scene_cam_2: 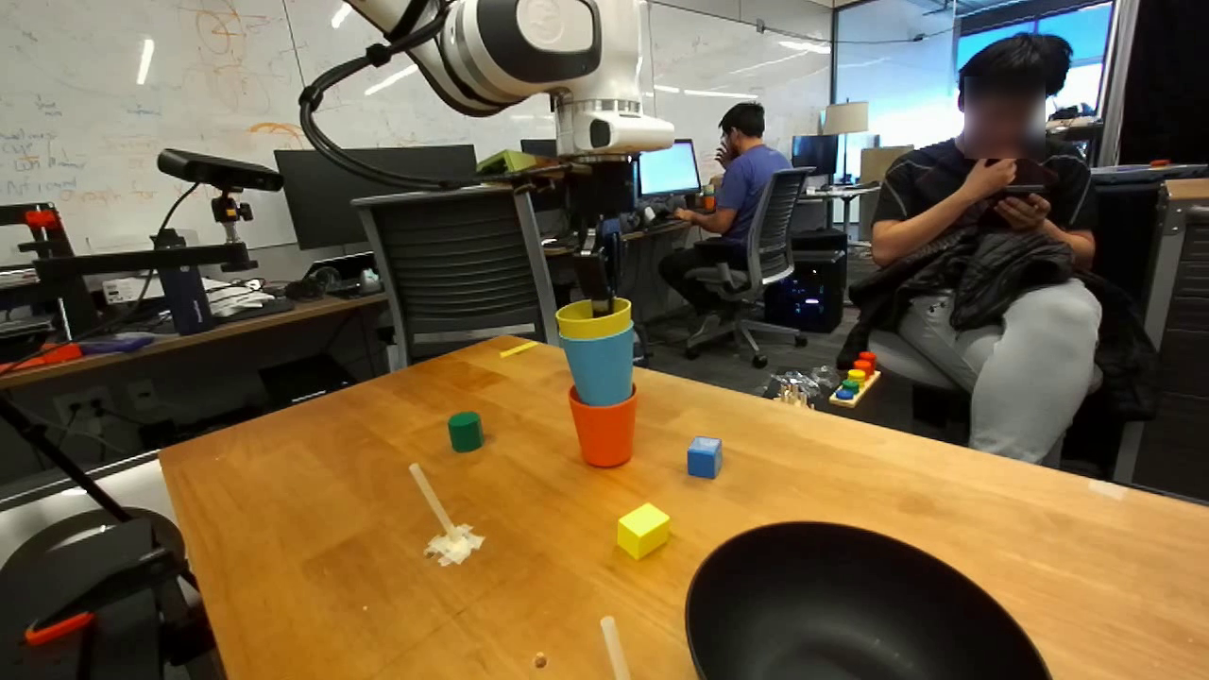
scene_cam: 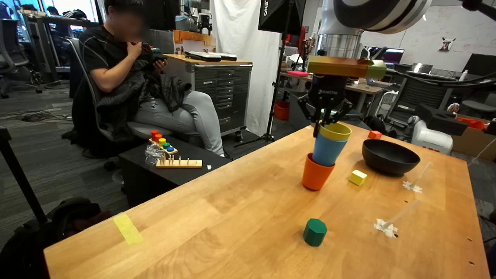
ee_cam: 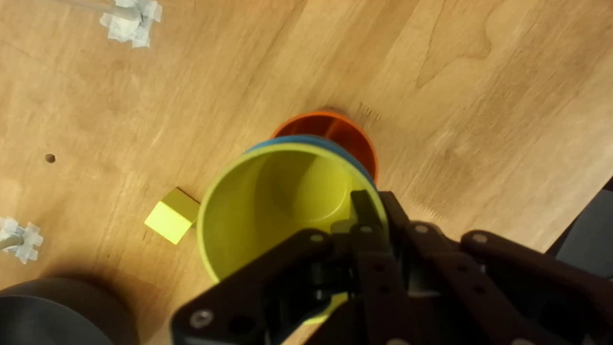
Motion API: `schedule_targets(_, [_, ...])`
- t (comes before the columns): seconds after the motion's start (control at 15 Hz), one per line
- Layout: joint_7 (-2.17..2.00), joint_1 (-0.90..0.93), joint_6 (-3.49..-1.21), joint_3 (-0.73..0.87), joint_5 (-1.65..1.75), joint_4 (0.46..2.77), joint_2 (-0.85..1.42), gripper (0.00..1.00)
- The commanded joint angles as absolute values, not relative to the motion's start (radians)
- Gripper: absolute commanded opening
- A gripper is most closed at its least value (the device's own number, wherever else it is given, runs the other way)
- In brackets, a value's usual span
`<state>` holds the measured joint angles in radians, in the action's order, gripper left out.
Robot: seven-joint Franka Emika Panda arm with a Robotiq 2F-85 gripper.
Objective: Stack the three cups
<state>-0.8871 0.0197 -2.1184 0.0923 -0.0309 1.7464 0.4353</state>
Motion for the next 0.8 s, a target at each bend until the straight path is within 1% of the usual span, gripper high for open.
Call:
schedule_targets(0.0, [-0.909, 0.034, -2.131, 0.107, -0.012, 1.726, 0.462, 0.05])
schedule_targets(0.07, [-0.899, 0.031, -2.127, 0.103, -0.019, 1.726, 0.468, 0.10])
schedule_targets(0.2, [-0.882, 0.028, -2.119, 0.097, -0.030, 1.727, 0.477, 0.14])
schedule_targets(0.27, [-0.876, 0.027, -2.119, 0.094, -0.035, 1.729, 0.480, 0.26])
schedule_targets(0.33, [-0.873, 0.028, -2.123, 0.093, -0.036, 1.734, 0.479, 0.39])
schedule_targets(0.4, [-0.871, 0.028, -2.124, 0.092, -0.038, 1.737, 0.478, 0.40])
schedule_targets(0.53, [-0.865, 0.028, -2.130, 0.089, -0.042, 1.745, 0.469, 0.55])
schedule_targets(0.6, [-0.860, 0.027, -2.135, 0.087, -0.045, 1.753, 0.461, 0.64])
schedule_targets(0.67, [-0.855, 0.027, -2.136, 0.085, -0.047, 1.757, 0.457, 0.70])
schedule_targets(0.73, [-0.851, 0.027, -2.140, 0.083, -0.048, 1.763, 0.450, 0.79])
